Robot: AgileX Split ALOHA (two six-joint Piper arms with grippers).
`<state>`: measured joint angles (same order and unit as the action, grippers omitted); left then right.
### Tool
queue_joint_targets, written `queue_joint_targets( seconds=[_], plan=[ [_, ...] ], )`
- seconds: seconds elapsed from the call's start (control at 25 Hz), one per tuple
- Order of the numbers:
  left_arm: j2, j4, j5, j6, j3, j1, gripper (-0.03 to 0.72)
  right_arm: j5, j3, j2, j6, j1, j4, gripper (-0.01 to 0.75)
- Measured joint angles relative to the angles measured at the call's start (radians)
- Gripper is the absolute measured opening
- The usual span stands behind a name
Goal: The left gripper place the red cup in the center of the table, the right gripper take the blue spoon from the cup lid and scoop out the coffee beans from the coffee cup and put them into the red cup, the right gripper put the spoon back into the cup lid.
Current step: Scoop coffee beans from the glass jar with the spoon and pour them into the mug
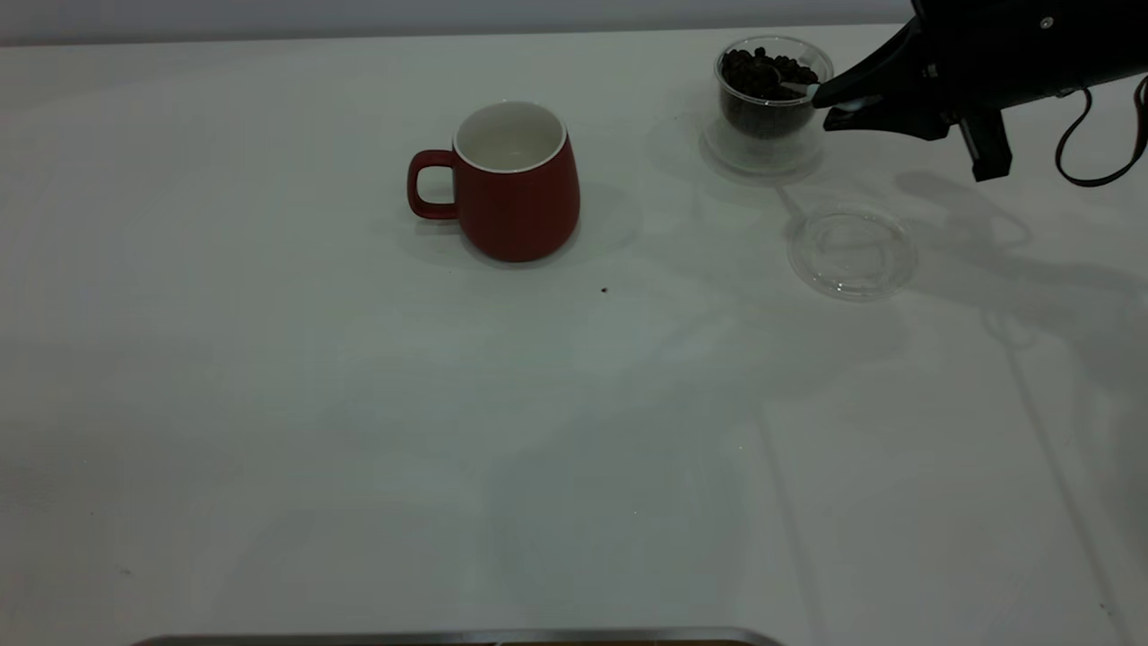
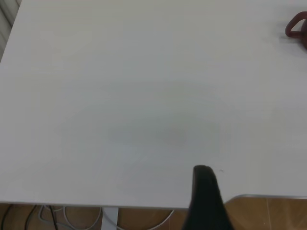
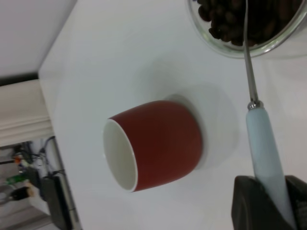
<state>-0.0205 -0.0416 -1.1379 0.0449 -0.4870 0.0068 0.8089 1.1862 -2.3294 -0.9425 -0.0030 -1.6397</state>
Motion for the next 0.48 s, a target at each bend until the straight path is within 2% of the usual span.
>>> queue_joint_targets(
  seconds=[0.48],
  plan=[
    [0.0,0.0,0.0,0.0,0.0,0.0,0.587,0.133,0.054,-0.089,0.023,-0.016,-0.103,0.113]
  ],
)
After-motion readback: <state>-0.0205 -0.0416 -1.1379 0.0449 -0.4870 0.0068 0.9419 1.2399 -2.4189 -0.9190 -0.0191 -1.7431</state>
